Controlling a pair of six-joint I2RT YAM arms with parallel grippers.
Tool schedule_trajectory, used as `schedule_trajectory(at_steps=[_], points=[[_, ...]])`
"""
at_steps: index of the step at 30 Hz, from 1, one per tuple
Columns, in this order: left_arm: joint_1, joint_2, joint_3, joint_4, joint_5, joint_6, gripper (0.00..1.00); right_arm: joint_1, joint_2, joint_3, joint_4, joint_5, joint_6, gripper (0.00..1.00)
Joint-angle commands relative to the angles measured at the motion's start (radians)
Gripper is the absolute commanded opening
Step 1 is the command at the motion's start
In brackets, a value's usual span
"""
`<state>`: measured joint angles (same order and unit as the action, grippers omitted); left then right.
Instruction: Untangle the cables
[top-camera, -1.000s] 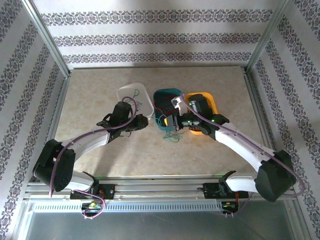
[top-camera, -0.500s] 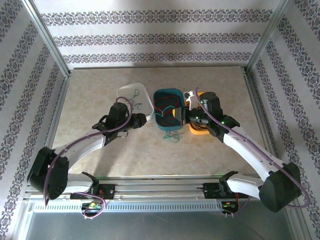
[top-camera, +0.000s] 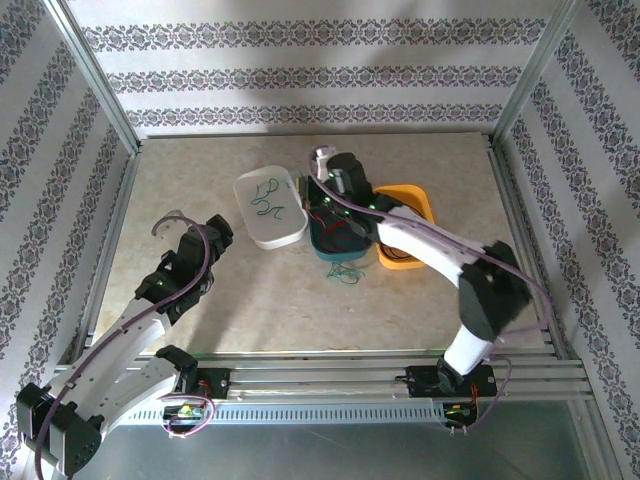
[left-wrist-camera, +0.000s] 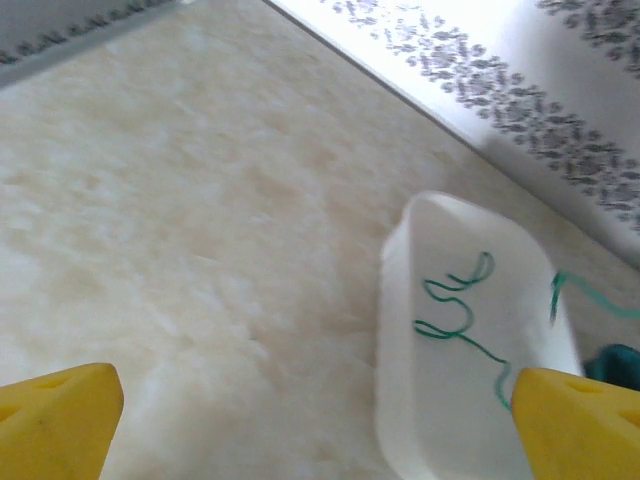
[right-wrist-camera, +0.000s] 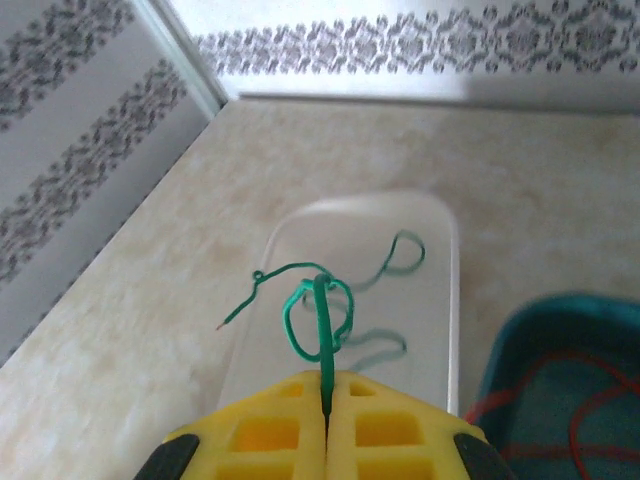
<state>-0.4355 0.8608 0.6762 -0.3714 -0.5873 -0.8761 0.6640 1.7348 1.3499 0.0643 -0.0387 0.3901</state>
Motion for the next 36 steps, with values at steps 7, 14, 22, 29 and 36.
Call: schedule_trajectory(at_steps=[7, 14, 22, 29, 36], points=[[0.011, 0.047, 0.016, -0.046, 0.006, 0.057, 0.99, 0.032, 0.286, 0.159, 0.018, 0.078, 0.105, 0.35], [0.012, 0.137, 0.05, 0.066, 0.131, 0.191, 0.99, 0.053, -0.009, -0.109, -0.018, 0.108, 0.029, 0.49], [-0.031, 0.271, 0.047, 0.207, 0.312, 0.206, 0.99, 0.06, -0.26, -0.355, -0.309, 0.109, -0.031, 0.49], [-0.134, 0.413, 0.114, 0.163, 0.285, 0.226, 0.99, 0.062, -0.263, -0.486, -0.422, 0.027, -0.044, 0.49], [-0.149, 0.44, 0.107, 0.157, 0.282, 0.178, 0.99, 0.06, -0.136, -0.49, -0.467, -0.024, -0.08, 0.49]])
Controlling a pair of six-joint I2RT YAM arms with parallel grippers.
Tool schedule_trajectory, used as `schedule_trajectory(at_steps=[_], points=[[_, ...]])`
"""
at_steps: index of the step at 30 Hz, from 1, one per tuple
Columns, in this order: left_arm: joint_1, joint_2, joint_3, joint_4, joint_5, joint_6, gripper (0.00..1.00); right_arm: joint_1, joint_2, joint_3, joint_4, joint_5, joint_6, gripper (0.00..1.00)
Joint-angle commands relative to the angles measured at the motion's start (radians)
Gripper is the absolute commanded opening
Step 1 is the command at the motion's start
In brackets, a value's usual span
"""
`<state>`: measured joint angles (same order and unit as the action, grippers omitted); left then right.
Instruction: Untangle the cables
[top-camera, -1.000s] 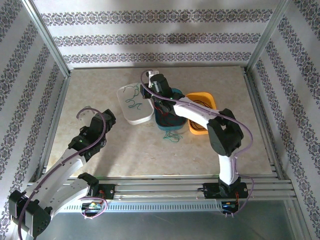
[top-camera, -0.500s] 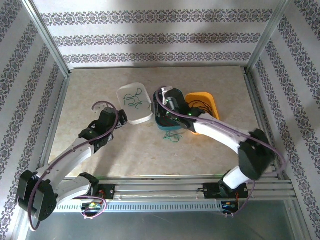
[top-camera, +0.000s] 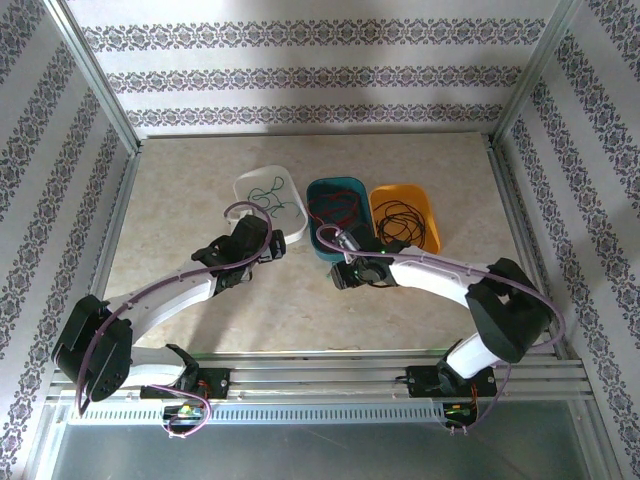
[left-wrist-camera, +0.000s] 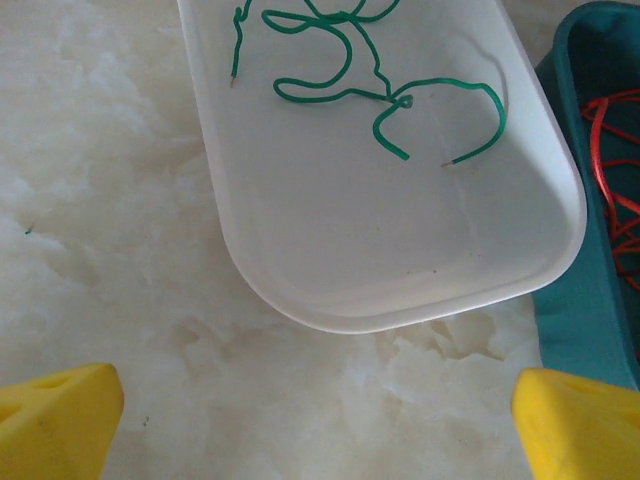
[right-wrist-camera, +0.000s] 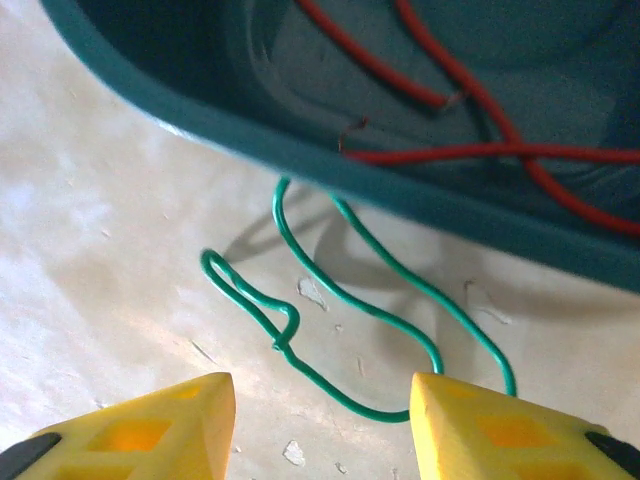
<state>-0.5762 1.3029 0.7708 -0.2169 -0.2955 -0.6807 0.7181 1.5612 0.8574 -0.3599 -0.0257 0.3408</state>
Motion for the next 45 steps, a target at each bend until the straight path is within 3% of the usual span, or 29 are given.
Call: schedule_trajectory(at_steps=[1, 14, 16, 19, 21, 26, 32, 37, 40, 45], points=[[-0.008, -0.003, 0.01, 0.001, -0.011, -0.022, 0.99, 0.007, 0.052, 0.006, -0.041, -0.043, -0.035, 0.49], [-0.009, -0.011, 0.006, -0.014, -0.003, -0.042, 0.99, 0.033, 0.184, 0.078, -0.027, 0.031, -0.108, 0.46], [-0.009, -0.01, 0.004, -0.008, 0.003, -0.042, 0.99, 0.046, 0.193, 0.072, -0.022, 0.038, -0.114, 0.38], [-0.008, -0.008, 0.002, 0.008, 0.027, -0.03, 0.99, 0.085, 0.198, 0.067, -0.021, 0.078, -0.125, 0.12], [-0.008, -0.009, 0.001, 0.039, 0.067, -0.002, 0.99, 0.099, 0.161, 0.051, -0.002, 0.063, -0.125, 0.0], [-0.008, -0.042, -0.018, 0.128, 0.202, 0.076, 0.99, 0.051, -0.072, -0.013, 0.079, -0.205, -0.114, 0.0], [-0.008, -0.091, -0.052, 0.248, 0.4, 0.174, 1.0, -0.15, -0.3, -0.017, 0.148, -0.49, 0.005, 0.0], [-0.009, -0.077, -0.052, 0.341, 0.572, 0.205, 0.95, -0.292, -0.309, -0.019, 0.311, -0.722, 0.212, 0.0], [-0.01, -0.075, -0.062, 0.407, 0.606, 0.188, 0.94, -0.297, -0.29, 0.0, 0.345, -0.824, 0.247, 0.0], [-0.003, -0.083, -0.069, 0.528, 0.664, 0.122, 0.92, -0.272, -0.295, -0.016, 0.3, -0.858, 0.186, 0.0]])
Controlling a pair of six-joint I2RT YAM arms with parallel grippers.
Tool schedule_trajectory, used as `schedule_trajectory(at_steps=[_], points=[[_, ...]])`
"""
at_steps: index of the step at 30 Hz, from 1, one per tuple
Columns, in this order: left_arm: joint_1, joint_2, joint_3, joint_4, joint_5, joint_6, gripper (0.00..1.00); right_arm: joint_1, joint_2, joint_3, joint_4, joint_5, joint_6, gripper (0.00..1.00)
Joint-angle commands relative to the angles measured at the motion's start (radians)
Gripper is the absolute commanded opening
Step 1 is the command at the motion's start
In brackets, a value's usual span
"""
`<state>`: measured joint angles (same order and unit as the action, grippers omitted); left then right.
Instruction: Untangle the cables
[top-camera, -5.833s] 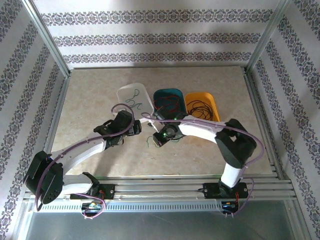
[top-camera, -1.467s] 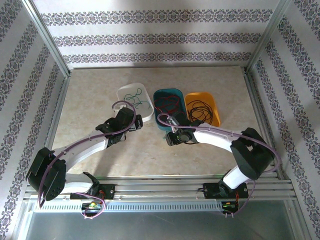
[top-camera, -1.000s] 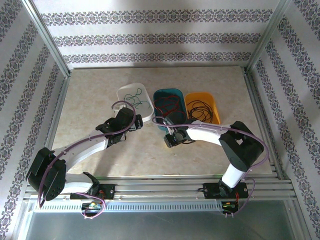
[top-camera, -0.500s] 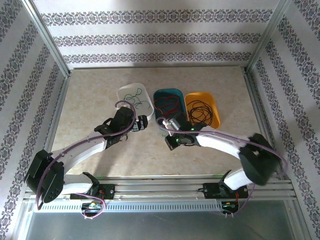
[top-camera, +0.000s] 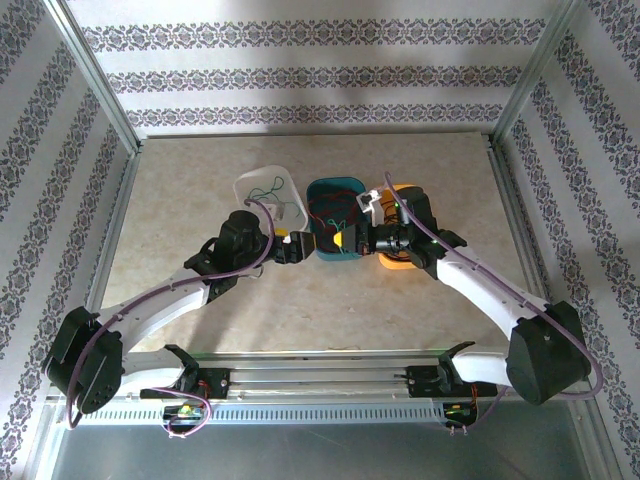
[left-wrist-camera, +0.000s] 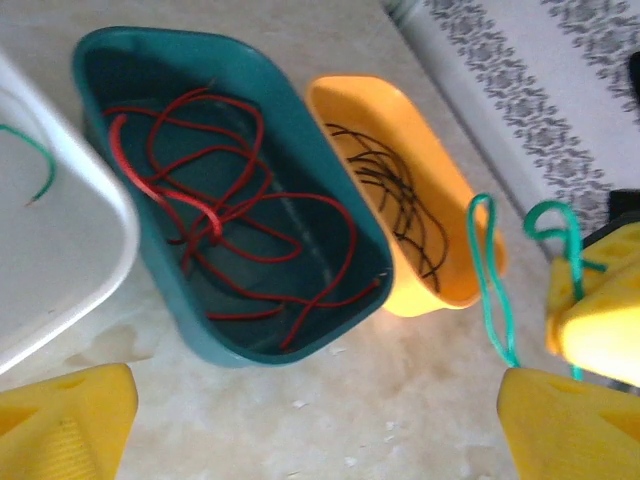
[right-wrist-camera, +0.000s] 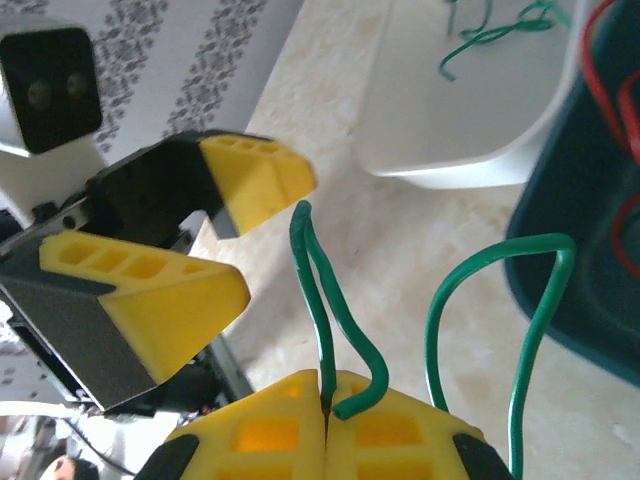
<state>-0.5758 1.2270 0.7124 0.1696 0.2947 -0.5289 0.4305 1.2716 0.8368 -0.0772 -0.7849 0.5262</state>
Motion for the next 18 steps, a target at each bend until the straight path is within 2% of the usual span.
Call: schedule_trajectory(at_steps=[1, 7, 10, 15, 16, 18], points=[[0.003, 0.0, -0.008, 0.168, 0.087, -0.054, 0.91, 0.026, -0.009, -0.003, 0.016, -0.106, -0.008, 0.0], [0.021, 0.067, 0.009, 0.271, 0.163, -0.129, 0.82, 0.079, -0.011, -0.006, 0.005, -0.112, -0.036, 0.0], [0.02, 0.098, 0.021, 0.289, 0.207, -0.14, 0.71, 0.087, -0.002, 0.002, 0.008, -0.095, -0.033, 0.0], [0.021, 0.104, 0.006, 0.326, 0.25, -0.164, 0.35, 0.086, 0.004, 0.016, 0.009, -0.065, -0.04, 0.0], [0.02, 0.102, -0.005, 0.357, 0.254, -0.176, 0.3, 0.086, 0.01, 0.018, 0.01, -0.062, -0.04, 0.0], [0.02, 0.107, -0.017, 0.401, 0.272, -0.2, 0.27, 0.089, 0.024, 0.022, 0.012, -0.057, -0.039, 0.0]])
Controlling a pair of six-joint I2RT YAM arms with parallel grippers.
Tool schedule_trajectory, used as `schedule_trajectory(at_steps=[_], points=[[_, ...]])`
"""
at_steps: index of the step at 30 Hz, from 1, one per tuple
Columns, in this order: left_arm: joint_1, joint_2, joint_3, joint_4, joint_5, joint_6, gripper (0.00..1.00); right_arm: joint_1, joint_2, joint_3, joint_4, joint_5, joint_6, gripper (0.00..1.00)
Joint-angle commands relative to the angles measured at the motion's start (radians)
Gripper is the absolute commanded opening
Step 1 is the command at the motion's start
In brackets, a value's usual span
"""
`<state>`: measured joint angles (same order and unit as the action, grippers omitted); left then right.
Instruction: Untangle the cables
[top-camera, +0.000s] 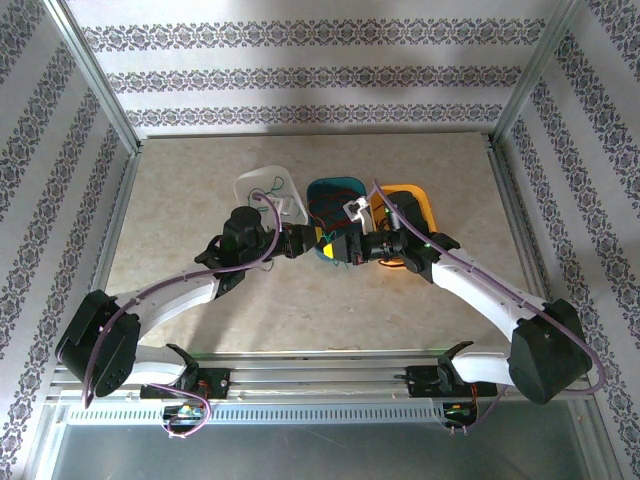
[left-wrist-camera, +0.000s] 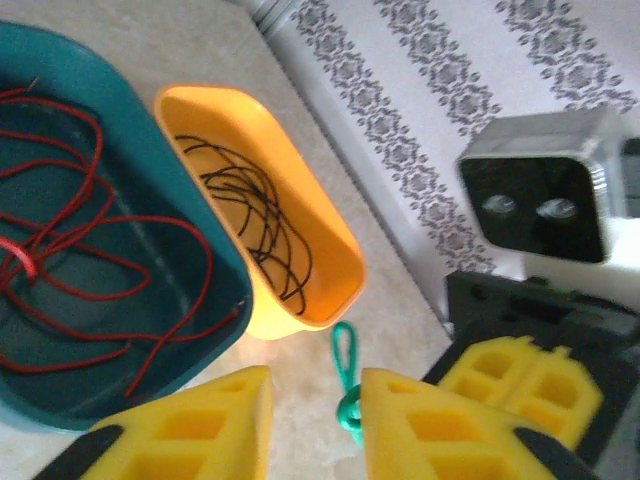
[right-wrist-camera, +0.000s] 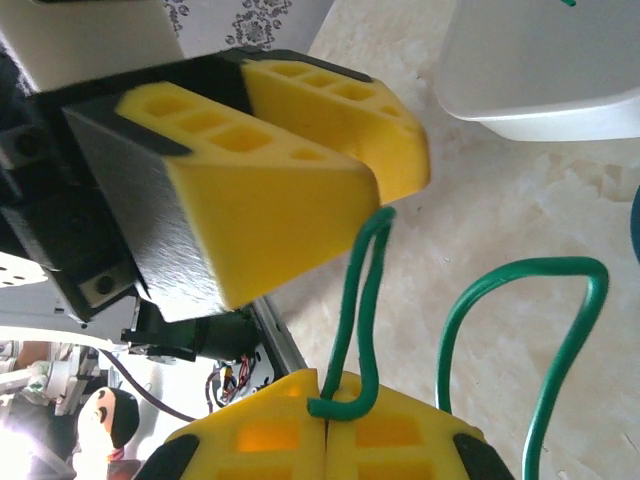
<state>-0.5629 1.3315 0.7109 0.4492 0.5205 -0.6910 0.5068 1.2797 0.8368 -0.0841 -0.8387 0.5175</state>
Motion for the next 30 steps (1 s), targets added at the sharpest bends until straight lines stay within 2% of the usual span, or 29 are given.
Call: schedule_trajectory(at_steps=[1, 5, 7, 10, 12, 13, 17, 20, 24, 30], points=[[0.008, 0.008, -0.02, 0.144, 0.057, -0.052, 0.27, 0.013, 0.023, 0.024, 0.022, 0.0, -0.026, 0.0], [0.008, 0.015, -0.027, 0.182, 0.082, -0.076, 0.27, 0.015, 0.032, 0.027, 0.039, 0.013, -0.016, 0.0], [0.008, 0.014, -0.025, 0.169, 0.088, -0.069, 0.33, 0.015, 0.03, 0.031, 0.045, 0.015, -0.012, 0.0], [0.007, 0.012, -0.019, 0.131, 0.092, -0.052, 0.34, 0.012, 0.024, 0.035, 0.053, 0.011, -0.007, 0.0], [0.008, 0.013, -0.015, 0.099, 0.089, -0.036, 0.4, 0.009, 0.019, 0.035, 0.058, 0.01, -0.002, 0.0], [0.008, 0.009, -0.018, 0.085, 0.079, -0.025, 0.47, 0.007, 0.017, 0.035, 0.059, 0.01, 0.0, 0.0], [0.007, -0.033, -0.05, 0.052, -0.02, 0.01, 0.58, 0.0, 0.007, 0.032, 0.061, 0.006, 0.003, 0.0], [0.01, -0.051, -0.051, 0.043, -0.039, 0.026, 0.58, -0.001, 0.002, 0.029, 0.064, -0.001, 0.008, 0.0], [0.01, -0.027, -0.017, 0.038, 0.015, 0.035, 0.5, -0.001, 0.006, 0.031, 0.068, -0.004, 0.01, 0.0], [0.011, 0.006, -0.013, 0.07, 0.039, 0.017, 0.44, 0.002, 0.018, 0.036, 0.094, 0.0, 0.028, 0.0]])
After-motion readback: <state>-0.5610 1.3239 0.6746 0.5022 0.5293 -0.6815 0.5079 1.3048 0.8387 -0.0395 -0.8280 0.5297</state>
